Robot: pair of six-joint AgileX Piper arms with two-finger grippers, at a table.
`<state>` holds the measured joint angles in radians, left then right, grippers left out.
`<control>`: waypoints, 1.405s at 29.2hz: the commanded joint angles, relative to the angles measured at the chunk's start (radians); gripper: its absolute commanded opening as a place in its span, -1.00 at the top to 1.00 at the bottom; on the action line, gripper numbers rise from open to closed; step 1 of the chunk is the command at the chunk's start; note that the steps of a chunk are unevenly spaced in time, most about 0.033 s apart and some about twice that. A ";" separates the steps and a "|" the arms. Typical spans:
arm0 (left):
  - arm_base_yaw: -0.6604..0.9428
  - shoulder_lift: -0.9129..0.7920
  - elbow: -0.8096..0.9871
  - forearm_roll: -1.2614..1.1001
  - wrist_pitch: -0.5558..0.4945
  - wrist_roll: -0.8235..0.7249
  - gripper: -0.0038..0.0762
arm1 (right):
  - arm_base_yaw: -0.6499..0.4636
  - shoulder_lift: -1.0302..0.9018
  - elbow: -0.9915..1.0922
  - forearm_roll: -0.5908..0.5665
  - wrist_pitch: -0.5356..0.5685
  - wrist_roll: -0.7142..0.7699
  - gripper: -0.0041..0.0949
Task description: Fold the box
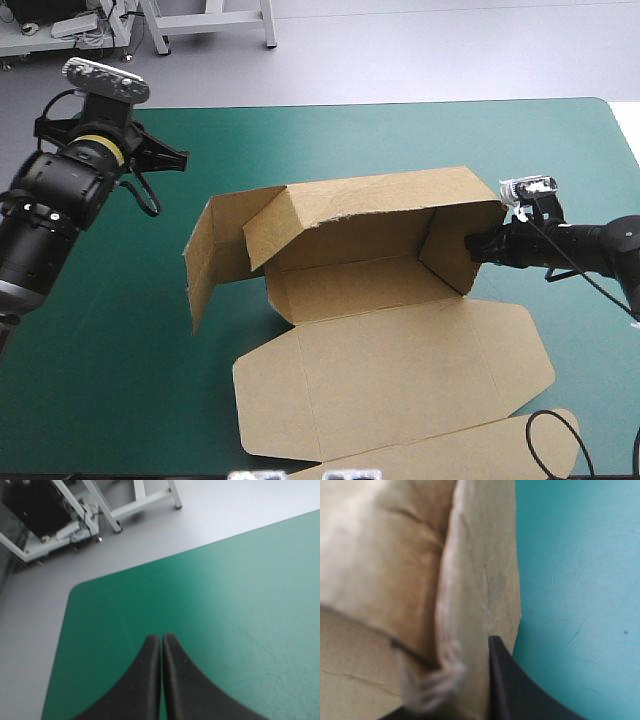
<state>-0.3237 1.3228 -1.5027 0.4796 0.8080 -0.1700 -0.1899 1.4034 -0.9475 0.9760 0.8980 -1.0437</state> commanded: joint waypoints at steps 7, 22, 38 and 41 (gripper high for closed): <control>0.393 -0.030 -0.033 -0.631 0.054 0.376 0.92 | 0.149 -0.035 -0.291 -0.267 0.107 0.439 0.91; 0.630 -0.003 -0.017 -0.914 0.307 0.556 0.92 | 0.368 0.165 -0.532 -0.563 0.325 0.917 0.91; 0.630 -0.003 -0.017 -0.915 0.337 0.560 0.93 | 0.368 0.362 -0.537 -0.618 0.036 0.886 0.29; 0.630 -0.003 -0.017 -0.915 0.337 0.560 0.93 | 0.368 0.360 -0.615 -0.651 0.101 0.881 0.24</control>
<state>0.3036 1.3453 -1.4926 -0.3959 1.1799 0.3886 0.1790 1.8139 -1.4821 0.3433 0.9785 -0.1530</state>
